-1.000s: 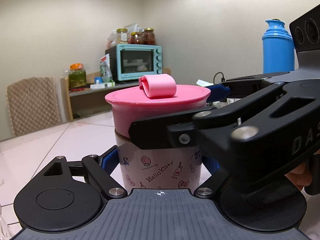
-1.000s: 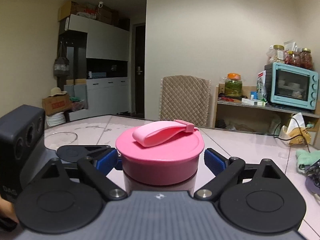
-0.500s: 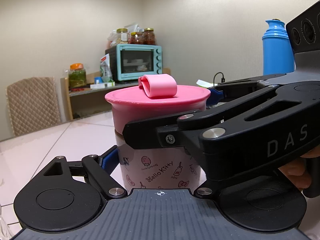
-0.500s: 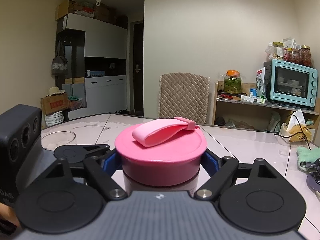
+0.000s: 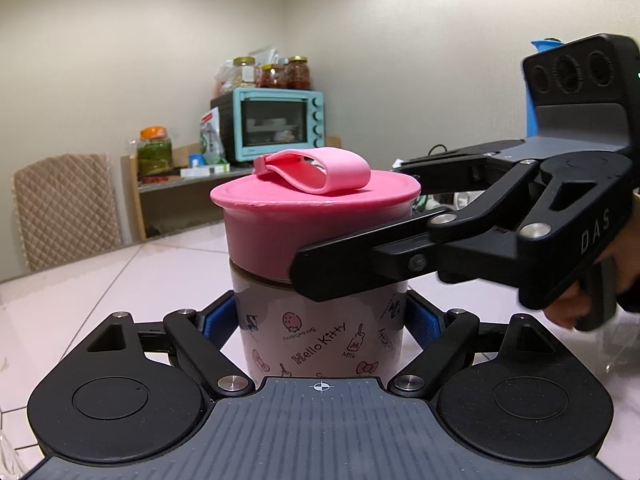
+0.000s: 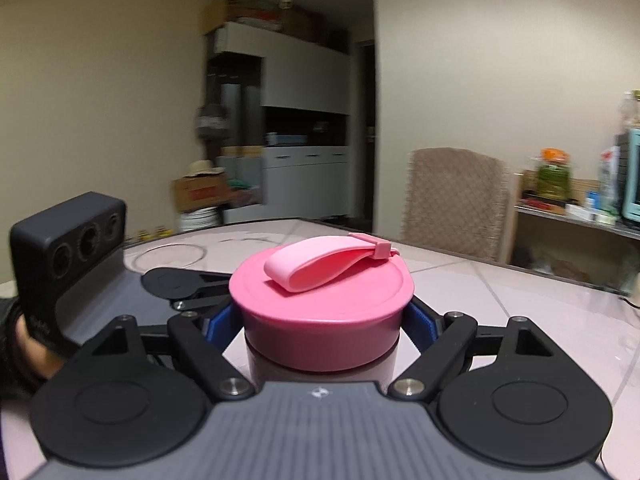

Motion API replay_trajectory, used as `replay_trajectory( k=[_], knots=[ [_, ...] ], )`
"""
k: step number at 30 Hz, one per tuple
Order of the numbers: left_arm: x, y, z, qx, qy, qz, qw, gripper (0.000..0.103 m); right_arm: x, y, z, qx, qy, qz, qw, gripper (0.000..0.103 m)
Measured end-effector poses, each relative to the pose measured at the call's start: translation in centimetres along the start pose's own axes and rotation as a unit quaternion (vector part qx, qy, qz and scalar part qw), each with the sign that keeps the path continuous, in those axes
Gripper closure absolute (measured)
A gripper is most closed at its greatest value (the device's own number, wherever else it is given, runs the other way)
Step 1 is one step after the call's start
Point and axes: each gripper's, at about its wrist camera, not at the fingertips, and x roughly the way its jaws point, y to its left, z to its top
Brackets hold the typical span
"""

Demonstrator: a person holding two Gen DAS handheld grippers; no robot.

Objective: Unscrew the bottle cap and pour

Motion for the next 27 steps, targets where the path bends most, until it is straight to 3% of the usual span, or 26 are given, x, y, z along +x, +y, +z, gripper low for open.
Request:
replay_trajectory(
  k=[5, 12, 16, 19, 27],
  knots=[
    [0.0, 0.0, -0.1, 0.0, 0.0, 0.0, 1.0, 0.014, 0.0, -2.4, 0.2, -0.015, -0.002, 0.08, 0.997, 0.018],
    [0.0, -0.1, -0.1, 0.0, 0.0, 0.0, 1.0, 0.014, -0.2, -2.5, 0.9, -0.022, 0.001, 0.095, 0.995, 0.018],
    [0.1, 0.0, -0.1, 0.0, 0.0, 0.0, 1.0, 0.014, -0.5, -2.2, 1.0, -0.015, 0.004, 0.086, 0.996, 0.017],
    [0.2, 0.0, -0.1, 0.0, 0.0, 0.0, 1.0, 0.014, -0.9, -1.5, 1.0, -0.012, 0.009, 0.06, 0.998, 0.011],
    [0.2, 0.1, -0.1, 0.0, 0.0, 0.001, 1.0, 0.014, -2.2, 0.7, 1.1, 0.015, 0.003, -0.02, 1.0, 0.01]
  ],
)
